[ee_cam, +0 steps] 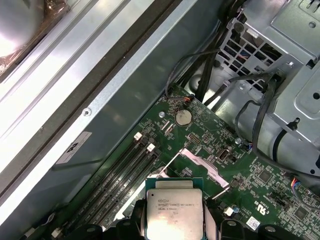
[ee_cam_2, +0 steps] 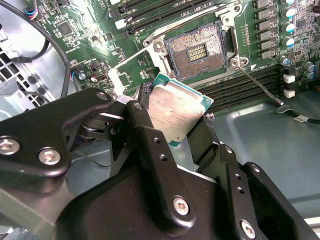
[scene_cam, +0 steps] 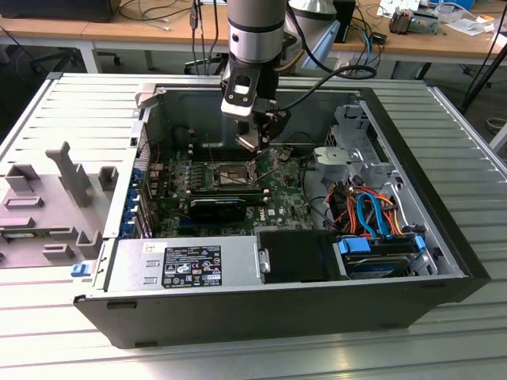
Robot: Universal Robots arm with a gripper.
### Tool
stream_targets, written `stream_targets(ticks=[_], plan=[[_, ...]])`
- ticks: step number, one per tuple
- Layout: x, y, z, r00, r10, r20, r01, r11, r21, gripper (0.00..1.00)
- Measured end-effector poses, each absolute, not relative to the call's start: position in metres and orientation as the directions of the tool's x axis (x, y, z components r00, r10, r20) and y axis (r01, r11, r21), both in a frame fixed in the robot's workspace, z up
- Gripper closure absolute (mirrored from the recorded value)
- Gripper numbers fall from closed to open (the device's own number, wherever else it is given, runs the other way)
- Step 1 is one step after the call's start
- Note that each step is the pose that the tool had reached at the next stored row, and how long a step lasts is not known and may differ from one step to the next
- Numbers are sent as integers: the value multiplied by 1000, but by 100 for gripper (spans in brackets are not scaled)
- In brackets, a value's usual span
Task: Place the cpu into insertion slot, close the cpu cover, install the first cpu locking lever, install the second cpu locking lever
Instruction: 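Place the cpu into insertion slot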
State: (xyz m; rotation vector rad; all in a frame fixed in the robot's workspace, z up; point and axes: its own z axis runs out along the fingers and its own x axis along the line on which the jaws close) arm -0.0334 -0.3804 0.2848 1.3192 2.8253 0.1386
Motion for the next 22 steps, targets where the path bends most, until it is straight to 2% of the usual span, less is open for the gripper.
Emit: stream_targets(ticks=[22], plan=[[-33, -380, 284, -629, 777, 19, 775, 626, 89, 45]])
